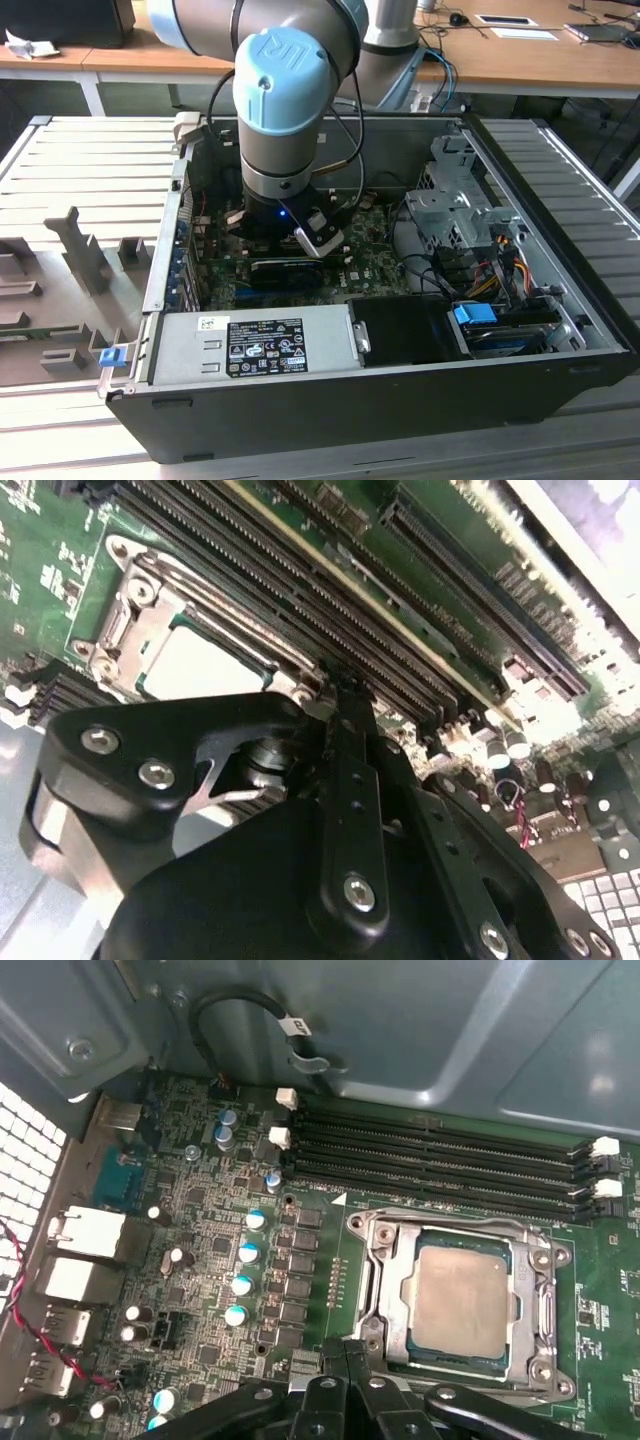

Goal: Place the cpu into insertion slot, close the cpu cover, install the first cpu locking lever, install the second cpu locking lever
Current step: 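Install the second cpu locking lever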

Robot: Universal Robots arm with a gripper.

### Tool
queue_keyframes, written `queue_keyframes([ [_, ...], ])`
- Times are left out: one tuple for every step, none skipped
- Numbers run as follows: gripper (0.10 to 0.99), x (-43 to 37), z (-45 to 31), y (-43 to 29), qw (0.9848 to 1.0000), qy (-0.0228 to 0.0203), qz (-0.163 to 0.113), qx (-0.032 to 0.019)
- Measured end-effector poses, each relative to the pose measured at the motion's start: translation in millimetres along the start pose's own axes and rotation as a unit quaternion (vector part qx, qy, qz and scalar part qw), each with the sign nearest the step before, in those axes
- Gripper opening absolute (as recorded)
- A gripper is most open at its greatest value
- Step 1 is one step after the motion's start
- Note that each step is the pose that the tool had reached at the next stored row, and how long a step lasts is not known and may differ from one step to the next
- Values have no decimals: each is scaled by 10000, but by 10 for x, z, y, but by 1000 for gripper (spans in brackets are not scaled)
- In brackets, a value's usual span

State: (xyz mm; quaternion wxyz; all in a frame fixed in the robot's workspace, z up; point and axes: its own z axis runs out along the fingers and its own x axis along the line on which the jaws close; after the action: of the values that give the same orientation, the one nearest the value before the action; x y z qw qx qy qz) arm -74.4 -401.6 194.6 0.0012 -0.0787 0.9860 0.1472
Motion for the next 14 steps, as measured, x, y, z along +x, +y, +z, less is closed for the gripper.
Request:
queue_keyframes([
  [106, 2, 5, -2, 10000, 0, -1, -9],
  [106, 3, 5, -2, 10000, 0, 0, -11],
  [106, 3, 5, -1, 10000, 0, 0, -13],
  [106, 4, -3, 0, 10000, 0, 0, -11],
  [106, 3, -27, 9, 10000, -1, -1, -16],
  [106, 2, -51, 16, 10000, -2, -1, -16],
  [106, 1, -83, 26, 10000, 0, 0, -13],
  [106, 1, -117, 37, 10000, 0, 0, -13],
  [106, -1, -187, 59, 10000, 0, 0, -11],
  [106, -2, -220, 69, 10000, 1, 0, -11],
  [106, -3, -239, 75, 10000, 2, 0, -6],
  [106, -4, -268, 84, 10000, 2, 0, -4],
  [106, -4, -277, 87, 10000, 2, 0, -4],
  [106, -4, -277, 87, 10000, 1, 0, -5],
])
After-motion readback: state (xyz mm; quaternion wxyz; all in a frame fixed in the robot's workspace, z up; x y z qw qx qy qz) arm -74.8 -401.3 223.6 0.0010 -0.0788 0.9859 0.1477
